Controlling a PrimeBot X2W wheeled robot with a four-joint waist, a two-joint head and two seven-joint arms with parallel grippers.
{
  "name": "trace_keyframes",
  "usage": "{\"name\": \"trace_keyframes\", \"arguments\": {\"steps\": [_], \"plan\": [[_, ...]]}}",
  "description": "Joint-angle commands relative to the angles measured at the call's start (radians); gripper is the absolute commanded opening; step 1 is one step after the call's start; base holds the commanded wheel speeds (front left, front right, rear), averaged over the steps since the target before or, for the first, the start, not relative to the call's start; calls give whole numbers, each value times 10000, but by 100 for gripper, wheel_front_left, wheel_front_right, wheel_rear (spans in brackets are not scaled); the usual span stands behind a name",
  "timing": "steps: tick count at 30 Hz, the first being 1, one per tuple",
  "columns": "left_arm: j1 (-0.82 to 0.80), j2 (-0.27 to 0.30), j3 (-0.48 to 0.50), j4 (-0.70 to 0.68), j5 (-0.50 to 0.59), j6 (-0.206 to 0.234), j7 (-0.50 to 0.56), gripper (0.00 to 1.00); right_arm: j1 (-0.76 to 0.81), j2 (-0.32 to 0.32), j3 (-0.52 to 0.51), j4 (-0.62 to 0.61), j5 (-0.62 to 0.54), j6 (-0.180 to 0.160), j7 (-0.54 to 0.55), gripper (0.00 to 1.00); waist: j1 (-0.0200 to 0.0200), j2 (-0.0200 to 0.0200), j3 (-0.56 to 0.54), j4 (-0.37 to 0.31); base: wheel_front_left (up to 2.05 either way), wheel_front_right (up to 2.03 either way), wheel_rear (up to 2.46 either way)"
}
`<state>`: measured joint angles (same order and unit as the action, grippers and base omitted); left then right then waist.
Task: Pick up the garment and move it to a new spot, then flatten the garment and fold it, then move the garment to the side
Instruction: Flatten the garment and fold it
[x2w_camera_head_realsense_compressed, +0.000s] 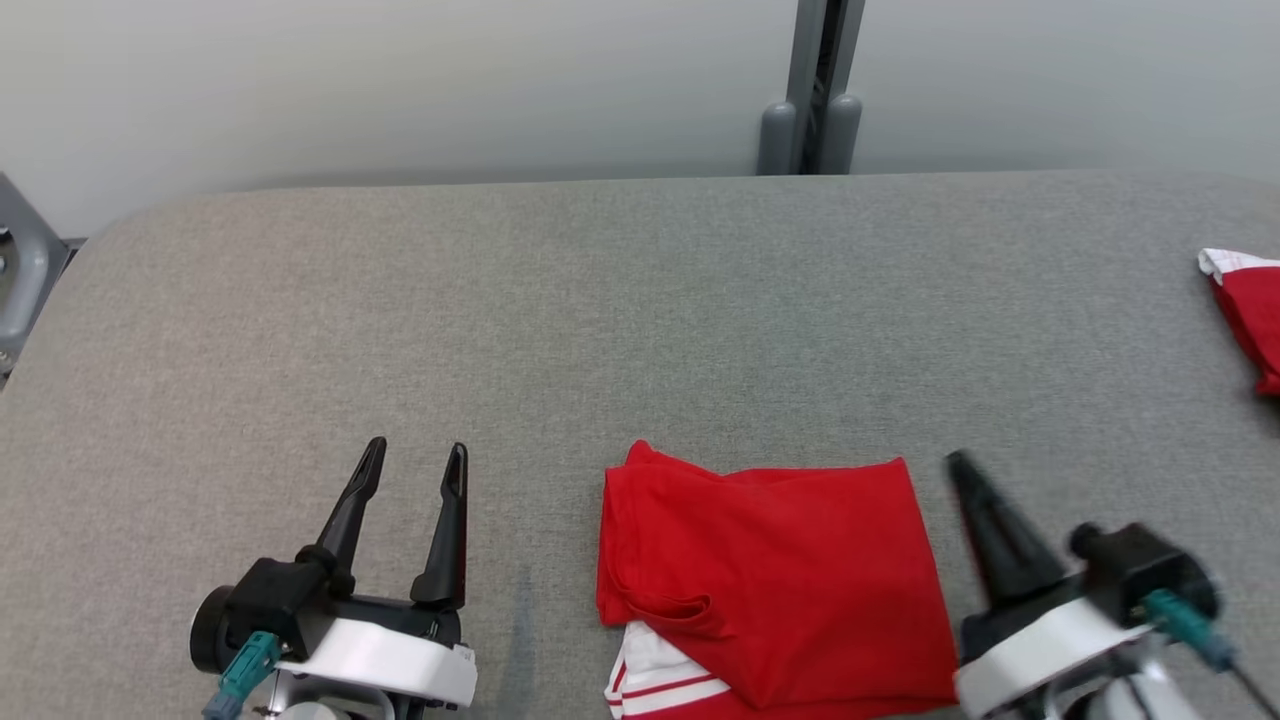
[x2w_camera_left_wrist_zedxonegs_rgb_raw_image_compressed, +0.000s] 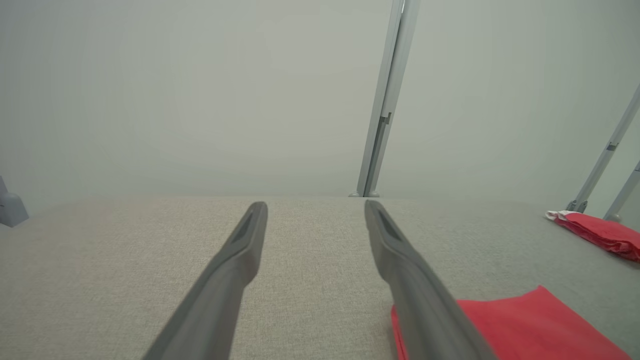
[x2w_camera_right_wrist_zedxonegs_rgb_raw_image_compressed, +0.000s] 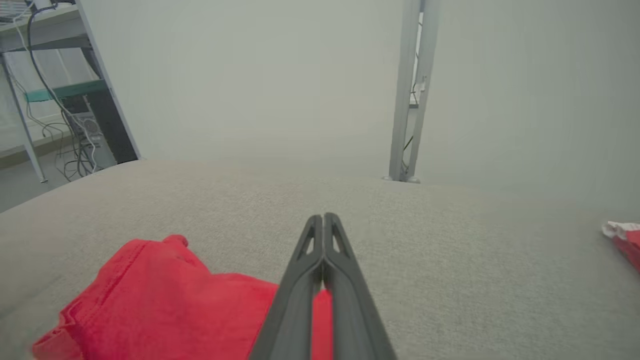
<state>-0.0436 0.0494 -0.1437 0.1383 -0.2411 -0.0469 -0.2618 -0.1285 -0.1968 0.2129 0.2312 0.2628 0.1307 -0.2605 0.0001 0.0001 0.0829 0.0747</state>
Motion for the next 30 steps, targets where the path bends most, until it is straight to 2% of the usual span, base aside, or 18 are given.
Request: {"name": "trace_keyframes", "arguments": {"steps": [1,9,19,23,26,30], "plan": [[-169,32,-12,-19,-64,37,-42,100,-43,17,550,96,98,-1,-57,0,-1,-1,156,156,0,0,0],[-349,37,-271,163,-217,56,-41,100,-390,-17,3041,1060,373,-2,-50,0,-1,-1,462,945,0,0,0],[-422,31,-383,234,-297,124,-41,100,-782,-141,4565,2197,728,-2,-50,0,-1,-1,623,1881,0,0,0],[-317,32,-361,227,-308,164,-41,100,-833,-150,5519,2207,1163,-2,-50,0,-1,-1,586,2094,0,0,0],[-212,35,-333,264,-325,169,-41,100,-919,-340,6655,2016,1791,-2,-49,0,-1,-1,461,2180,0,0,0],[-102,31,-223,213,-326,201,-41,100,-1049,-547,6737,1640,2095,-2,-51,0,-1,-1,291,2025,0,0,0]]}}
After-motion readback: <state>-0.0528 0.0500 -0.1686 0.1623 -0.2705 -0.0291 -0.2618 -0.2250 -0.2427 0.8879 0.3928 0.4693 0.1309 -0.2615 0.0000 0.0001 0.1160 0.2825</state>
